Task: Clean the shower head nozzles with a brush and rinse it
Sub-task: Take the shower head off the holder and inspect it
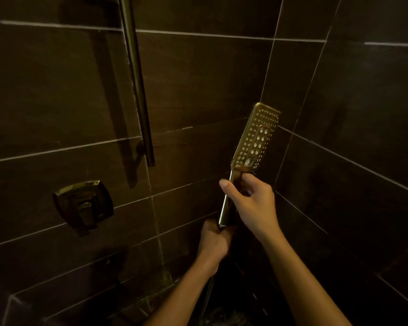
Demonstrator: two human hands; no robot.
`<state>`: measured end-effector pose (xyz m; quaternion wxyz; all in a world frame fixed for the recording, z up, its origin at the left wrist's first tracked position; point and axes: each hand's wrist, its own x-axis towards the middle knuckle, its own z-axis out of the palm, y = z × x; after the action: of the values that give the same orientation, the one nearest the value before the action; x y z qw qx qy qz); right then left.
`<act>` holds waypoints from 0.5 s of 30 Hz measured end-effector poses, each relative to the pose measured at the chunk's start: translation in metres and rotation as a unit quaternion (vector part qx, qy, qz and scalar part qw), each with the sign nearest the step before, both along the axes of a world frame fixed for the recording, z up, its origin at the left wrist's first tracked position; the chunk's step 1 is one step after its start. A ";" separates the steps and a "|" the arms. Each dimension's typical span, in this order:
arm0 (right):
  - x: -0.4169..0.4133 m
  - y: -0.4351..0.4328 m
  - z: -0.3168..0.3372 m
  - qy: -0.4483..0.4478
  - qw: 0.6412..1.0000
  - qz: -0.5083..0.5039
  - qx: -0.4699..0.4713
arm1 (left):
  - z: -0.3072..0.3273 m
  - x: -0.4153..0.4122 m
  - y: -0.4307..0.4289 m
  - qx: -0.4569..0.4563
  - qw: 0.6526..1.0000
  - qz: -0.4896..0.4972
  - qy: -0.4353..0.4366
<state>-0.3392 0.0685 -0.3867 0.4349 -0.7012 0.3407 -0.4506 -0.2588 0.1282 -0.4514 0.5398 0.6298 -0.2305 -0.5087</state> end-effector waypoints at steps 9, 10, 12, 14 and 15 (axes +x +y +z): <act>-0.002 -0.002 0.000 -0.118 0.959 0.181 0.181 | 0.004 0.000 0.003 0.002 1.000 0.003 0.027; -0.002 -0.003 -0.001 -0.108 0.962 0.172 0.182 | 0.003 0.001 0.003 0.002 0.999 0.007 0.031; -0.001 -0.002 -0.003 -0.092 0.973 0.137 0.161 | 0.004 0.004 0.001 0.000 0.999 0.009 0.034; -0.001 -0.001 -0.004 -0.102 0.980 0.099 0.137 | 0.007 0.004 0.001 0.000 1.000 0.007 0.026; 0.000 -0.001 -0.005 -0.115 0.980 0.086 0.135 | 0.005 0.006 -0.001 -0.004 1.000 0.009 0.011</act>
<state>-0.3396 0.0672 -0.3913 0.5994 -0.6060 0.2845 -0.4388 -0.2533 0.1274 -0.4463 0.5495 0.6242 -0.2211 -0.5094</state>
